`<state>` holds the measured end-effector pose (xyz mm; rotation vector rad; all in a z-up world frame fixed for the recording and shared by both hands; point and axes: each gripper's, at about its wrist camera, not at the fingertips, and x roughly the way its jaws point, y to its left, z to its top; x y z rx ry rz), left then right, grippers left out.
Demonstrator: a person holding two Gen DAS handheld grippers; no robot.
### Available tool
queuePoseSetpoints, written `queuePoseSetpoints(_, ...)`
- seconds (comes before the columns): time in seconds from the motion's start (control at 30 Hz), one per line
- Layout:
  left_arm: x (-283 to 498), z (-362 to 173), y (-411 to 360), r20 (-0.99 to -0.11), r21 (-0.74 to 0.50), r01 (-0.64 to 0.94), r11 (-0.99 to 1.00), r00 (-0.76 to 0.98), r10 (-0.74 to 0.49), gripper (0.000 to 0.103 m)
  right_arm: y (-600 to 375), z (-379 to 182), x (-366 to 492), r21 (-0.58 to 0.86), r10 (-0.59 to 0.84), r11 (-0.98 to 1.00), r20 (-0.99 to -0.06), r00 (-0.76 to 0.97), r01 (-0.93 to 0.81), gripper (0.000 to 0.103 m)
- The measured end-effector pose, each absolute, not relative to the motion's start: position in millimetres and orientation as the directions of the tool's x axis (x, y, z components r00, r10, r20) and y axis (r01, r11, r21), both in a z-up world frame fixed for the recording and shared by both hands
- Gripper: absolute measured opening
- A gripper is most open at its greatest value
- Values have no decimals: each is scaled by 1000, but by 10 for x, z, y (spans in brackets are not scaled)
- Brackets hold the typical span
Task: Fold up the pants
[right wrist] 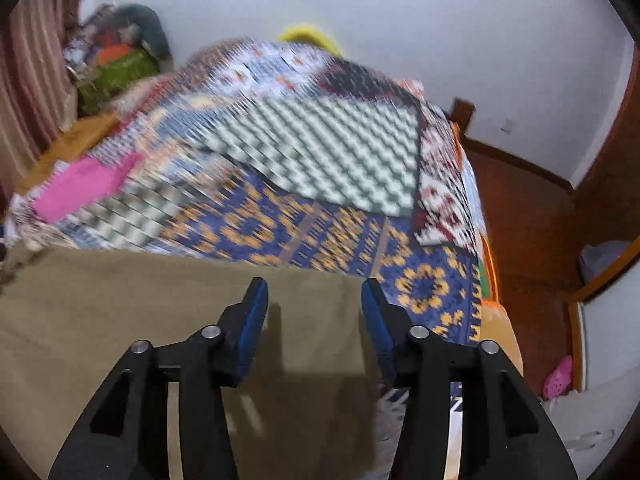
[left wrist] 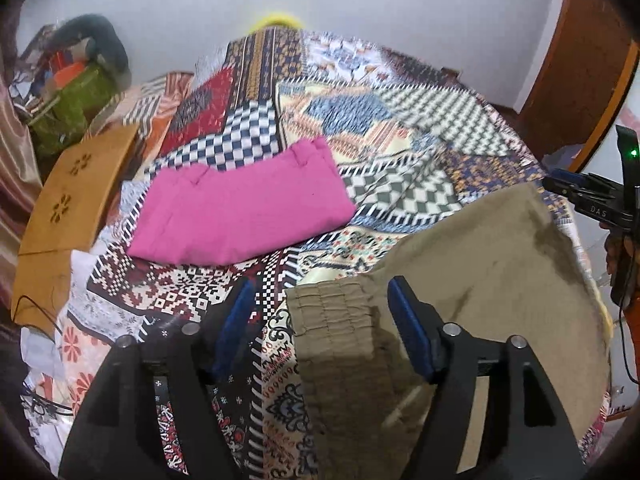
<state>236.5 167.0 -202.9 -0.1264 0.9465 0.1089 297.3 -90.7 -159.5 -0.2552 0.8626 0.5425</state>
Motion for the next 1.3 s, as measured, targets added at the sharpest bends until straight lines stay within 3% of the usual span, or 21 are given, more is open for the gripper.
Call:
queuePoseSetpoints(0.13, 2315, -1977, 1563, -813, -87, -106, 991, 582, -9, 77, -604, -1414, 2746, 77, 454, 785, -747, 485, -615, 50)
queuePoseSetpoints(0.23, 2329, -2074, 1452, -832, -104, -81, 991, 554, -42, 77, -320, -1427, 2596, 129, 515, 742, -738, 435, -658, 67)
queuePoseSetpoints(0.27, 2329, -2127, 1418, -839, -108, -75, 991, 542, -51, 77, -215, -1467, 2548, 141, 526, 727, -744, 412, -672, 68)
queuePoseSetpoints(0.43, 2347, -2389, 1308, -866, -107, -52, 993, 495, -68, 77, 212, -1810, 2353, 152, 498, 655, -824, 271, -740, 67)
queuePoseSetpoints(0.63, 2283, -2540, 1390, -869, -129, -67, 989, 488, -80, 87, 191, -2031, 2100, 131, 445, 619, -871, 208, -775, 67)
queuePoseSetpoints(1.03, 2160, -2515, 1345, -864, -84, -72, 994, 502, -37, 89, -617, -1949, 1862, 176, 427, 713, -877, 222, -678, 67)
queuePoseSetpoints(1.3, 2151, -2536, 1408, -872, -140, -116, 983, 486, -67, 89, -1022, -1995, 1679, 205, 417, 780, -875, 246, -591, 67)
